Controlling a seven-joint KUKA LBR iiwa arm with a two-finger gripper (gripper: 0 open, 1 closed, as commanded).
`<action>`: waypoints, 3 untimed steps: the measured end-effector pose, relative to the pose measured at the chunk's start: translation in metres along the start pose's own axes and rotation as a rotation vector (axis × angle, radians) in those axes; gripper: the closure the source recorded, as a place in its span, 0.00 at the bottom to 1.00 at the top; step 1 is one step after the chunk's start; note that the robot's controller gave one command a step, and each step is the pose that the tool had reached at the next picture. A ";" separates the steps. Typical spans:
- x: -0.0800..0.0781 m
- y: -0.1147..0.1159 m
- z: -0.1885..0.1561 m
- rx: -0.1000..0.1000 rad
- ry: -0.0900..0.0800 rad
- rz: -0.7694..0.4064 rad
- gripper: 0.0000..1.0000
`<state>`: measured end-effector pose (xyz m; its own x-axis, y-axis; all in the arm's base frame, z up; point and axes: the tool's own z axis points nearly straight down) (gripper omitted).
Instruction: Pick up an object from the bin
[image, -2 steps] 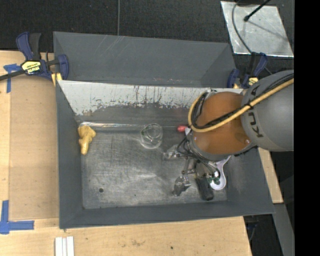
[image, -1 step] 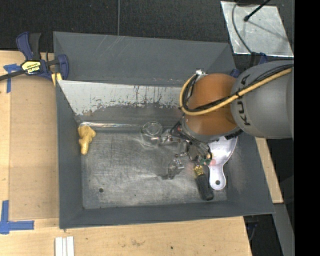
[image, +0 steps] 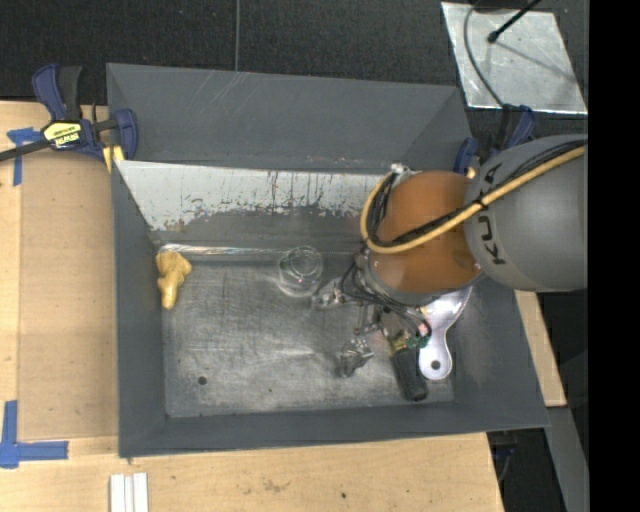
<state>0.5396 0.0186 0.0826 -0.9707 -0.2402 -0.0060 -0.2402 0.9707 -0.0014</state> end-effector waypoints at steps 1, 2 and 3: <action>-0.001 -0.038 -0.001 -0.005 0.012 0.069 0.00; -0.012 -0.074 -0.017 0.003 -0.003 0.062 0.00; -0.019 -0.128 -0.012 -0.003 0.009 0.074 0.00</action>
Offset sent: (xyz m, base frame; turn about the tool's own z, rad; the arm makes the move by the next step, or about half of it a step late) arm -0.0223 -0.0897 0.0391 -0.0186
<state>0.5888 -0.1015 0.0945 -0.9859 -0.1674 0.0035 -0.1674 0.9859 0.0016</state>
